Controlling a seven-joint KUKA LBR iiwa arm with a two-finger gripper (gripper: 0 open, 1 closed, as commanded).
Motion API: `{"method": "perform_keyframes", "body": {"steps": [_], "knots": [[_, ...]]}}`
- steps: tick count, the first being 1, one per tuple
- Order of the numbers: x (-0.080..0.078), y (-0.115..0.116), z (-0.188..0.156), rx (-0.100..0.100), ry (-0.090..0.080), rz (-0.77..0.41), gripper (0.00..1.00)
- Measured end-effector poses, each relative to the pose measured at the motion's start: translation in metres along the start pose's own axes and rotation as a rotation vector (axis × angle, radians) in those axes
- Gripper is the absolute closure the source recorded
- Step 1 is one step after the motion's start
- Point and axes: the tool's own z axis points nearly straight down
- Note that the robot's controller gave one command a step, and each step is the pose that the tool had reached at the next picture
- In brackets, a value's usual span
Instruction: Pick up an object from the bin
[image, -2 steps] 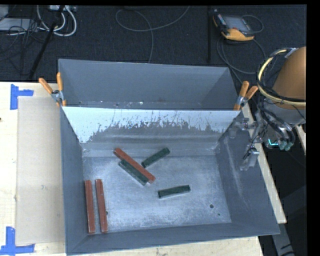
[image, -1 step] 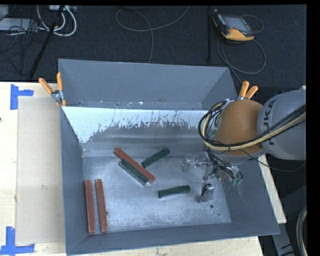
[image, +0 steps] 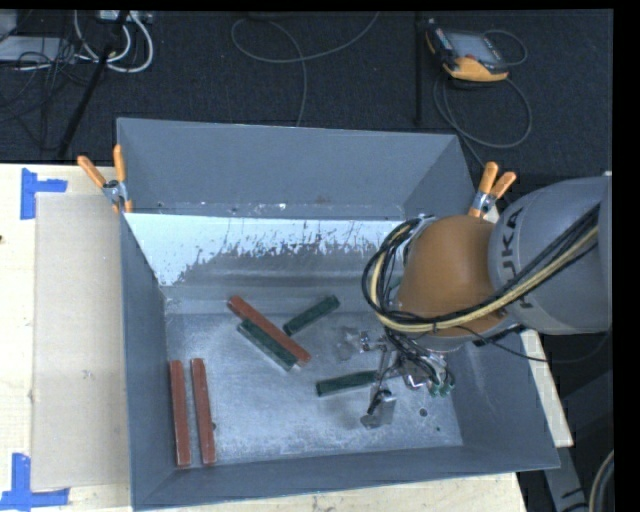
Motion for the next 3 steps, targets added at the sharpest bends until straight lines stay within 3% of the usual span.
{"method": "perform_keyframes", "body": {"steps": [1, 2, 3], "knots": [[0.015, 0.021, -0.005, 0.004, 0.0, 0.16, 0.0], [0.024, 0.011, 0.033, 0.005, 0.0, 0.215, 0.0], [0.024, 0.012, 0.033, 0.005, -0.002, 0.209, 0.0]]}}
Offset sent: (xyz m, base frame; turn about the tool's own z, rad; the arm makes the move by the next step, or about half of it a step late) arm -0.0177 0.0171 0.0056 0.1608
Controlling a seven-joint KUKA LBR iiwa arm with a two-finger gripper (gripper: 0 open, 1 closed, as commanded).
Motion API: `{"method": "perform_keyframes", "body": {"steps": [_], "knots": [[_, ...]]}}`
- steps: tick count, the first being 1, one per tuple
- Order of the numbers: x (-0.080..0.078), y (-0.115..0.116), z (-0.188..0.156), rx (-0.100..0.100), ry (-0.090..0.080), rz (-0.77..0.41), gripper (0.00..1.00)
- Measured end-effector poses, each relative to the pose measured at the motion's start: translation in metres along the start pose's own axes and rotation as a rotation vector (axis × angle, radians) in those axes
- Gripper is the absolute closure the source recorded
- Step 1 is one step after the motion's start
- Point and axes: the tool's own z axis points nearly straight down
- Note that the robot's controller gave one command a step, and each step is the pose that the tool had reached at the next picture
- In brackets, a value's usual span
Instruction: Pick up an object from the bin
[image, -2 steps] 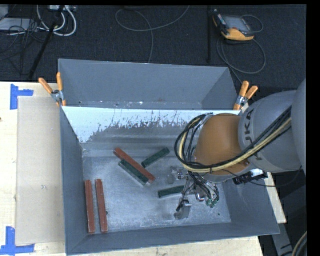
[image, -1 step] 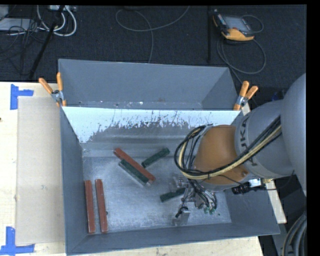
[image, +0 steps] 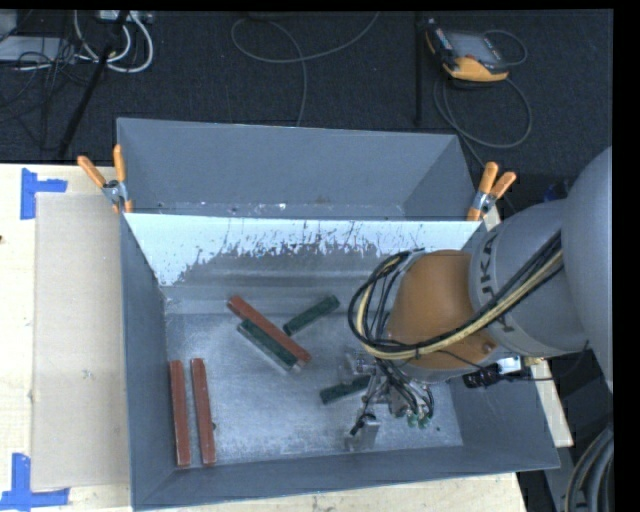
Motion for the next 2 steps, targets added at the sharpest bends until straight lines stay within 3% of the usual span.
{"method": "perform_keyframes", "body": {"steps": [1, 2], "knots": [[0.0004, 0.0, -0.0006, 0.0, 0.003, -0.002, 1.0], [0.0008, 0.0003, -0.0023, 0.001, 0.002, -0.009, 1.0]]}}
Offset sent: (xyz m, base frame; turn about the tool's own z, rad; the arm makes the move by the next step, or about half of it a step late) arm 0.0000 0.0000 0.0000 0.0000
